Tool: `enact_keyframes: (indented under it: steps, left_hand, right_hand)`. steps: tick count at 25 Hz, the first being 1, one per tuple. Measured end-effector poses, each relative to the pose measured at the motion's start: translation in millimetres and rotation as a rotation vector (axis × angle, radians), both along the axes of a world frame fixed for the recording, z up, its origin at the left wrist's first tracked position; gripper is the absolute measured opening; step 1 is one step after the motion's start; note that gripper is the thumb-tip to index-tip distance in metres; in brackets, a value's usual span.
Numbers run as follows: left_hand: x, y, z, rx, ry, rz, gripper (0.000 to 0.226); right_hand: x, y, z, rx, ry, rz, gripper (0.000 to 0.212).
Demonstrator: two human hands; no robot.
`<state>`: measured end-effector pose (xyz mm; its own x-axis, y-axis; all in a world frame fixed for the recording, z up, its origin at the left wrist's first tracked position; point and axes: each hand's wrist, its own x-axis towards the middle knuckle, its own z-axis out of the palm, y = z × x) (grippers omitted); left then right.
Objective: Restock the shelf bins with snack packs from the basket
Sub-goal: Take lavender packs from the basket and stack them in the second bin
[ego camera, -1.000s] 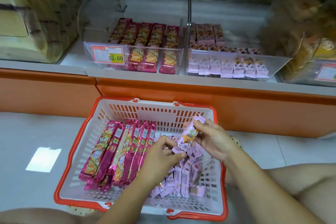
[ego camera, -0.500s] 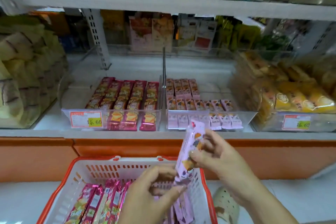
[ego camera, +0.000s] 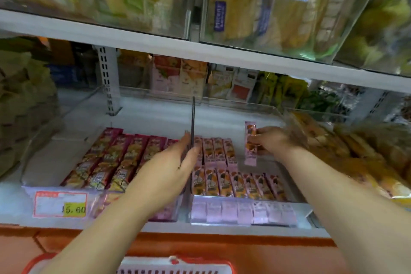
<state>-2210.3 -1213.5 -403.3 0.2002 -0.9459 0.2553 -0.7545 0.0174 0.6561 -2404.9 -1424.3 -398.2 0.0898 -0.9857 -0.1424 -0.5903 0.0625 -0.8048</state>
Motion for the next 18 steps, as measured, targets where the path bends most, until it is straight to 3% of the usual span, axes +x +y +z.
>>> enact_keyframes:
  steps: [2, 7, 12, 15, 18]
  left_hand:
    - [3.6, -2.9, -7.5, -0.014, -0.032, -0.006, 0.057]
    - [4.4, -3.0, -5.7, -0.017, -0.048, 0.002, 0.063]
    - [-0.7, 1.6, 2.3, -0.028, -0.028, 0.052, 0.050]
    - [-4.2, 10.5, 4.9, -0.180, 0.032, 0.088, 0.047]
    - [-11.7, 55.4, -0.7, -0.483, 0.122, 0.134, 0.041]
  right_hand:
    - [6.9, -10.3, -16.9, 0.069, 0.099, -0.011, 0.018]
    - [16.1, -8.0, -34.0, 0.203, 0.064, -0.070, 0.016]
    - [6.3, 9.6, -22.1, 0.247, 0.062, 0.071, 0.048]
    - [3.8, 40.3, -2.7, -0.030, 0.163, 0.153, 0.056]
    - [2.6, 126.2, 15.7, -0.547, -0.210, 0.202, 0.039]
